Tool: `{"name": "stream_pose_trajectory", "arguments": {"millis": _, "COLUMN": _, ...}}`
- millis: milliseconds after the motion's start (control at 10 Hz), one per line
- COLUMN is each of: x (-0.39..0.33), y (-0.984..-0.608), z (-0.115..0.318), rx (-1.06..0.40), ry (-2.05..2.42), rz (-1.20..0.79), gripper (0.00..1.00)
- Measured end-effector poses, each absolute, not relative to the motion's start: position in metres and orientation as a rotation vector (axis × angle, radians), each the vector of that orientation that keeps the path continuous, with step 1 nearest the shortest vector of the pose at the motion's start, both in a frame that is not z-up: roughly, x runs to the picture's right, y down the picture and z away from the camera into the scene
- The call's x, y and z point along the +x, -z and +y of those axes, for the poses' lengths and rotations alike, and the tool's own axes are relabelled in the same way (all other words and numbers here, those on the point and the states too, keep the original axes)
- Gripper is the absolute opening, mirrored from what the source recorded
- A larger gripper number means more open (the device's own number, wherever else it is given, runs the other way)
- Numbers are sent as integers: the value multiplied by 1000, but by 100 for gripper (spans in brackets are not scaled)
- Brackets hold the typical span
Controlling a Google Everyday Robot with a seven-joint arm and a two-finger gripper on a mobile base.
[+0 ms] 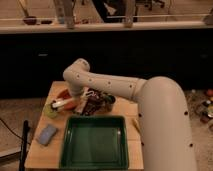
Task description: Place brush in red bowl
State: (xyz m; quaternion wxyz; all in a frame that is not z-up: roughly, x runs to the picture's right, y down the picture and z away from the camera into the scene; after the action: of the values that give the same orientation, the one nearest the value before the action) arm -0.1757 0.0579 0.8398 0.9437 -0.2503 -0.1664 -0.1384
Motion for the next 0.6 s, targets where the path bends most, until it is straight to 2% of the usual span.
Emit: {"name": "stream_pose_trajectory", "arguments": {"millis": 600, "x": -190, "y": -859, "z": 37, "rx": -480, "ry": 234, "rz": -366, "gripper": 0}}
